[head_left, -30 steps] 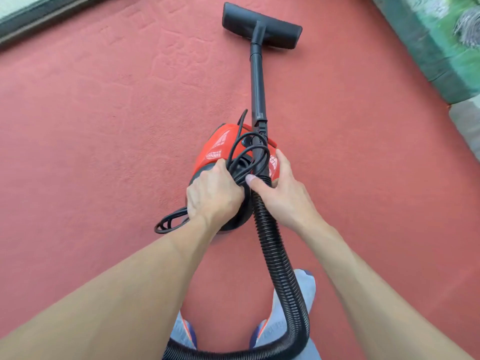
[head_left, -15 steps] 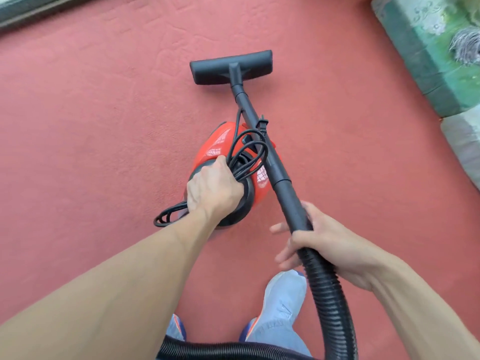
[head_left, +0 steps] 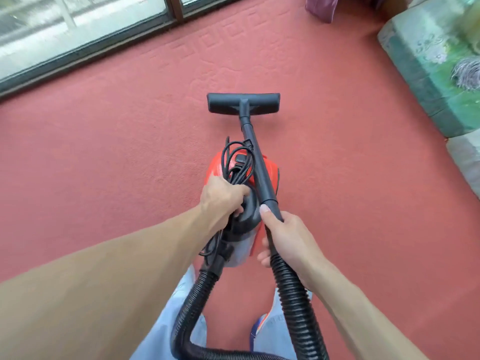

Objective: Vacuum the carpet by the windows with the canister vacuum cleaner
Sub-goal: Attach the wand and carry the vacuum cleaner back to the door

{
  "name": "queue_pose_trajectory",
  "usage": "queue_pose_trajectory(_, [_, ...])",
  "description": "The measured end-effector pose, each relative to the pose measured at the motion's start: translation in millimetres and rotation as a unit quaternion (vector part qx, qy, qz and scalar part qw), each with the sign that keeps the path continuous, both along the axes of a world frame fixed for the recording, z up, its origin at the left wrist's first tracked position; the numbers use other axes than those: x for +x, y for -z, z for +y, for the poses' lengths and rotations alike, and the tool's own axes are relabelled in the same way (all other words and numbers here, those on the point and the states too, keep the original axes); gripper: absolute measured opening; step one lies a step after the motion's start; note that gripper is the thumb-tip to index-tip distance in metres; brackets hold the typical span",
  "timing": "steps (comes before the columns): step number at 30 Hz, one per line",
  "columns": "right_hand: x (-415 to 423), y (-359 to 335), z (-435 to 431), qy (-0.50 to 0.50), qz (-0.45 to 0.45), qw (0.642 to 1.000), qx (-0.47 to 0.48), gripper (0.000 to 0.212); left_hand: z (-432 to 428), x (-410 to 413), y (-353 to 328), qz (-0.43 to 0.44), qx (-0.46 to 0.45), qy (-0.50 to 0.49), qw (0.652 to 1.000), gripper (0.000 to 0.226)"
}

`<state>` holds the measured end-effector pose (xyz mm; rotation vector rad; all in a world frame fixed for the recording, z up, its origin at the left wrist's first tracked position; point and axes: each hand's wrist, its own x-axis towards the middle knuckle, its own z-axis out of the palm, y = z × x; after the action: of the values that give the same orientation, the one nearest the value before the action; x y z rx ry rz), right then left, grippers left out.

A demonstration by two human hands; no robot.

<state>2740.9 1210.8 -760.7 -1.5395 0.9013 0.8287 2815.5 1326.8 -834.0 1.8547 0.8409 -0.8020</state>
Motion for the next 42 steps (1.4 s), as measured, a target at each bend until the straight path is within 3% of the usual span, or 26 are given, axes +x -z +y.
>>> queue_pose_trajectory(4, [0, -55, 6, -0.142, -0.03, 0.989, -0.042, 0.032, 19, -7, -55, 0.014, -0.019, -0.118, 0.993, 0.011])
queue_pose_trajectory(7, [5, -124, 9, -0.261, -0.073, 0.96, -0.077, 0.03, 49, 0, -118, 0.011, -0.077, -0.212, 0.974, 0.021])
queue_pose_trajectory(10, [2, -180, 1, -0.36, -0.106, 0.922, -0.1, 0.022, 61, -8, -176, 0.04, -0.147, -0.342, 0.927, 0.026])
queue_pose_trajectory(12, [9, -228, 5, -0.425, -0.142, 0.885, -0.128, 0.011, 74, -14, -228, 0.049, -0.215, -0.432, 0.874, 0.028])
queue_pose_trajectory(16, [31, -340, 29, -0.582, -0.164, 0.774, -0.189, 0.035, 89, -30, -329, 0.045, -0.3, -0.552, 0.777, 0.023])
queue_pose_trajectory(22, [63, -437, 85, -0.711, -0.158, 0.617, -0.297, 0.023, 122, -70, -432, -0.032, -0.33, -0.672, 0.662, 0.025])
queue_pose_trajectory(27, [15, -473, 134, -0.754, -0.336, 0.444, -0.348, 0.03, 142, -133, -478, -0.076, -0.349, -0.752, 0.554, 0.027])
queue_pose_trajectory(32, [-45, -500, 167, -0.768, -0.447, 0.372, -0.271, 0.038, 138, -209, -527, -0.1, -0.359, -0.807, 0.458, 0.009])
queue_pose_trajectory(35, [-80, -517, 188, -0.799, -0.482, 0.296, -0.202, 0.035, 140, -263, -558, -0.113, -0.351, -0.841, 0.397, 0.027])
queue_pose_trajectory(38, [-124, -533, 219, -0.816, -0.513, 0.219, -0.149, 0.036, 145, -322, -578, -0.12, -0.319, -0.884, 0.32, 0.003])
queue_pose_trajectory(42, [-190, -550, 272, -0.827, -0.541, 0.124, -0.091, 0.038, 170, -393, -588, -0.165, -0.308, -0.913, 0.21, 0.004])
